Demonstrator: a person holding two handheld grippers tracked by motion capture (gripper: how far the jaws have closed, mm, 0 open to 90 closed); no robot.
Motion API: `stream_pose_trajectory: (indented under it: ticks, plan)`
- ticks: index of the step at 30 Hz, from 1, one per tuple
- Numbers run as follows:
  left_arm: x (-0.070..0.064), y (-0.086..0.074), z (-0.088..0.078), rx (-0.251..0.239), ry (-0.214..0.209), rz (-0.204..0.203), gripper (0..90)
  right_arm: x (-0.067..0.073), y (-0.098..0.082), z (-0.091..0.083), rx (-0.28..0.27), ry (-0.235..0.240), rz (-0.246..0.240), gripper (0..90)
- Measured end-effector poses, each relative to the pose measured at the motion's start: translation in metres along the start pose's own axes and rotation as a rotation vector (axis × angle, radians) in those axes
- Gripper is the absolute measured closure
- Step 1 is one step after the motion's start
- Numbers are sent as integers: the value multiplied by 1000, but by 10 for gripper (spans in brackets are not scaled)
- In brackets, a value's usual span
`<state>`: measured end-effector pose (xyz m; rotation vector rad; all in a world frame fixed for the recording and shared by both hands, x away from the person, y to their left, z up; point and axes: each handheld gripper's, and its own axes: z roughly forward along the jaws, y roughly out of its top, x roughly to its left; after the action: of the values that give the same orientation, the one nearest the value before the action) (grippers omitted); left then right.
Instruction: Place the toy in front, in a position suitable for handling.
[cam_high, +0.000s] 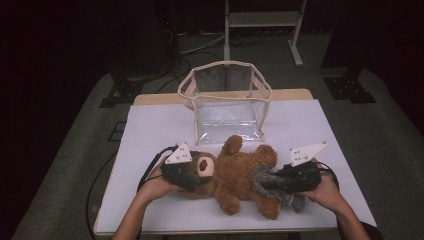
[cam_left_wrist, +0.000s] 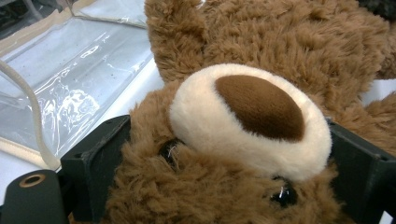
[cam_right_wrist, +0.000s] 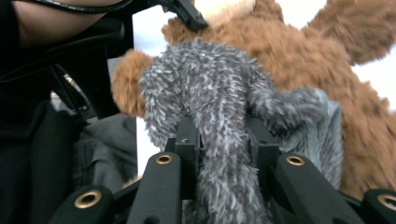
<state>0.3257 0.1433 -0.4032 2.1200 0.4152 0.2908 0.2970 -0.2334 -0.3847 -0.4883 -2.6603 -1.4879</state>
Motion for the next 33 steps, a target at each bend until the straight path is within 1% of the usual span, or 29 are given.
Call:
stream_pose_trajectory:
  ticks: [2, 6, 7, 9, 11, 14, 16, 18, 19, 21, 22, 23, 26, 29, 31, 32, 33]
  plan:
    - [0, 1, 1, 6, -4, 4, 103, -1, 0, -3, -29, 3, 14, 705]
    - [0, 1, 1, 10, -4, 12, 102, 6, 8, 3, -82, 25, -1, 688]
    - [0, 1, 0, 11, -3, 15, 102, 8, 10, 7, -83, 36, -8, 683]
    - [-1, 1, 0, 13, 0, 19, 100, 12, 10, 14, -58, 26, -31, 678]
    - [-2, 1, 0, 15, -3, 29, 99, 11, 8, 16, -41, 33, -27, 690]
    - [-1, 1, -1, 13, -11, 22, 101, 2, 3, 9, -57, 5, -2, 697]
    - [-1, 0, -1, 14, -17, 22, 103, -7, -3, 1, -77, -36, 37, 702]
    - [-2, 1, -1, 22, -23, 30, 103, -18, -9, -5, -109, -100, 90, 707]
    - [-2, 1, -1, 25, -25, 35, 103, -22, -12, -6, -118, -126, 115, 708]
    - [-3, 1, -1, 26, -25, 40, 103, -27, -15, -6, -132, -171, 149, 707]
    - [-4, 1, -1, 27, -26, 43, 103, -30, -16, -4, -128, -179, 163, 707]
    - [-4, 1, -1, 27, -25, 42, 103, -31, -16, 0, -109, -180, 166, 706]
    - [-4, 1, -1, 30, -27, 46, 103, -30, -16, 7, -69, -177, 156, 706]
    - [-5, 1, -1, 29, -27, 48, 103, -33, -18, 5, -58, -172, 174, 707]
    - [-5, 1, -1, 29, -28, 50, 103, -36, -21, 3, -45, -186, 181, 709]
    - [-5, 1, -1, 30, -30, 52, 103, -36, -22, 1, -49, -188, 188, 710]
    - [-6, 1, -1, 32, -31, 57, 103, -36, -21, -2, -70, -186, 190, 711]
